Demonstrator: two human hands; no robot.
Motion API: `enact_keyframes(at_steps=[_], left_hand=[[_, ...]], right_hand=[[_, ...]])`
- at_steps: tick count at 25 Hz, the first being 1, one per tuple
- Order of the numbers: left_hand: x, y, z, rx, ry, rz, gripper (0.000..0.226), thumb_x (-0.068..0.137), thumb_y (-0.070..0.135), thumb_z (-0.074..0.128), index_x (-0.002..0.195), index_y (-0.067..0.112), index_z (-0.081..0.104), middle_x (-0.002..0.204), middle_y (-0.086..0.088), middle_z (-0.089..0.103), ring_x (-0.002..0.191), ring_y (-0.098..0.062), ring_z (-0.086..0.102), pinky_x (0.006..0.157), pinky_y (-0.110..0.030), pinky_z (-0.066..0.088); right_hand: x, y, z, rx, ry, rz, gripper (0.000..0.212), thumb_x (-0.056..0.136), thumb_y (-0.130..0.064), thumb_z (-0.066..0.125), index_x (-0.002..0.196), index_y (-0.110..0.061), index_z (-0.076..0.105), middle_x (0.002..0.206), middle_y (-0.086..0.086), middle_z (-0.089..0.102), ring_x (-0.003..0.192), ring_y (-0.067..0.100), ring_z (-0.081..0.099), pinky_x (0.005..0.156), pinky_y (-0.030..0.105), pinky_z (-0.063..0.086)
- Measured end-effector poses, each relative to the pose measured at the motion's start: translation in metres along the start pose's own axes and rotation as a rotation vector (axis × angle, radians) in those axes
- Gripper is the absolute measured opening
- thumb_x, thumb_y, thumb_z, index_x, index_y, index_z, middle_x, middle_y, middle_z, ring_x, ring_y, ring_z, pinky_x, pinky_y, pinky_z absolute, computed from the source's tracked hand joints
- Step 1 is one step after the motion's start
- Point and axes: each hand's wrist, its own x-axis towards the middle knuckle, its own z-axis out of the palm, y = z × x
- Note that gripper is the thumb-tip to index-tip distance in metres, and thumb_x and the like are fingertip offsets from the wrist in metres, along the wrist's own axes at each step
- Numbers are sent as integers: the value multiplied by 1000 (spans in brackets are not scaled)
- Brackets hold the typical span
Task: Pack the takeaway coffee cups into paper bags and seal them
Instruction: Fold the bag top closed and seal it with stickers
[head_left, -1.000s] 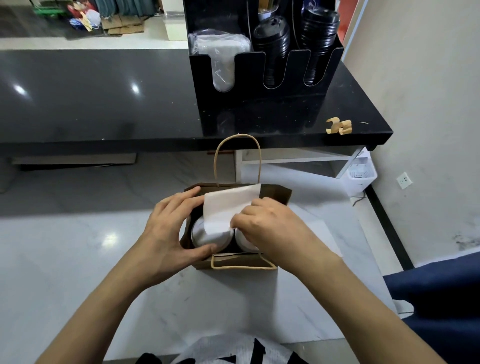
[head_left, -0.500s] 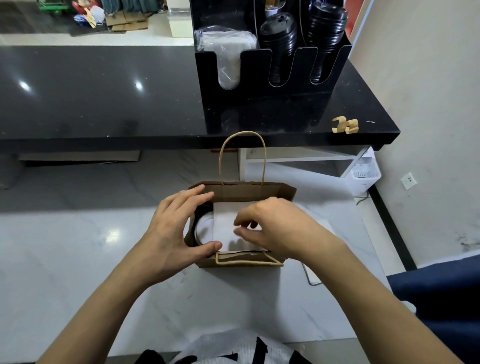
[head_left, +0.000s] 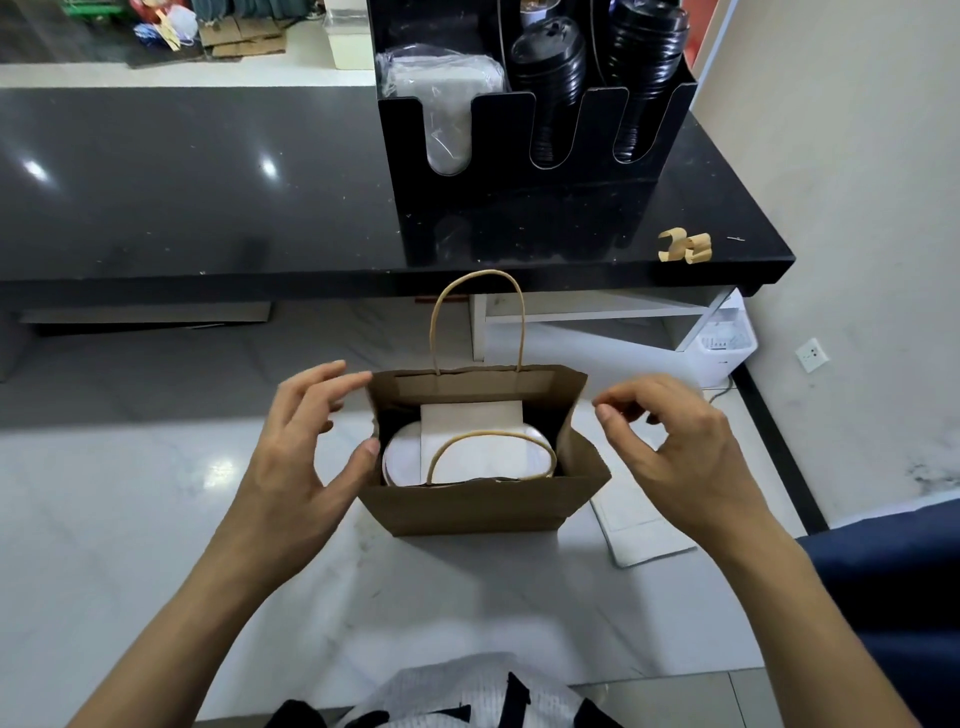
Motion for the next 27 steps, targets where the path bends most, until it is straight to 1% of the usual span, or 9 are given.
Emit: enact_keyframes(at_steps=[3, 5, 8, 10, 12, 16, 20, 24, 27], left_hand=[[-8, -7, -3, -28, -5, -63, 26, 97, 44, 56, 120, 31, 59, 134, 13, 52, 120, -12, 54, 98, -35, 49], [-11, -9, -5, -6, -58, -94, 31, 95, 58, 46, 113, 36, 59, 125, 23, 57, 120, -9, 52, 97, -38, 49], [-13, -5, -6, -26, -181, -132, 38, 88, 70, 45, 114, 45, 58, 121, 40, 51, 119, 7, 46, 88, -22, 43], [-14, -2, -4, -45, -239, -136, 31, 88, 59, 63, 117, 50, 55, 120, 47, 46, 118, 12, 44, 86, -15, 40], [-15, -4, -4, -42, -263, -102, 47, 86, 33, 77, 122, 52, 54, 122, 41, 50, 120, 6, 47, 91, -13, 40], [-14, -13, 0, -79, -230, -57, 56, 88, 4, 73, 125, 44, 61, 119, 23, 65, 114, -8, 62, 95, -20, 50], [-11, -15, 5, -199, -163, -153, 52, 87, 2, 74, 123, 38, 64, 118, 18, 67, 111, -8, 65, 91, -21, 54], [-11, -19, 9, -314, -229, -372, 65, 82, 5, 79, 131, 40, 53, 126, 15, 62, 107, -8, 68, 86, -29, 60], [-15, -24, 13, -385, -320, -437, 74, 84, -1, 75, 143, 32, 47, 122, 6, 67, 102, -13, 73, 85, -33, 61]], right_hand=[[-9, 6, 4, 37, -35, 63, 10, 96, -32, 65, 89, -26, 66, 87, -15, 62, 84, 10, 59, 78, 37, 50], [-13, 6, 8, 66, -81, 97, 22, 99, -47, 56, 89, -30, 65, 90, -17, 61, 89, 9, 59, 81, 32, 48], [-13, 2, 14, 102, -169, 114, 37, 99, -59, 41, 92, -34, 68, 100, -20, 58, 99, 8, 58, 85, 27, 47], [-13, 0, 17, 96, -214, 103, 47, 98, -65, 37, 95, -32, 71, 104, -21, 55, 103, 7, 56, 88, 27, 47], [-12, -1, 20, 96, -257, 90, 49, 95, -68, 41, 100, -31, 73, 108, -20, 54, 106, 8, 55, 91, 29, 47], [-13, 1, 21, 71, -327, 67, 47, 83, -67, 59, 110, -32, 73, 124, -16, 50, 115, 11, 54, 98, 36, 49], [-11, 11, 18, 116, -318, 51, 22, 80, -43, 79, 101, -40, 71, 153, -21, 35, 133, 7, 45, 109, 33, 38], [-8, 12, 18, 153, -405, 160, 36, 76, -39, 84, 99, -54, 61, 133, -48, 37, 124, -5, 46, 100, 13, 31], [-12, 11, 24, 199, -447, 183, 50, 73, -43, 81, 108, -61, 51, 132, -39, 44, 121, -13, 46, 99, 12, 37]])
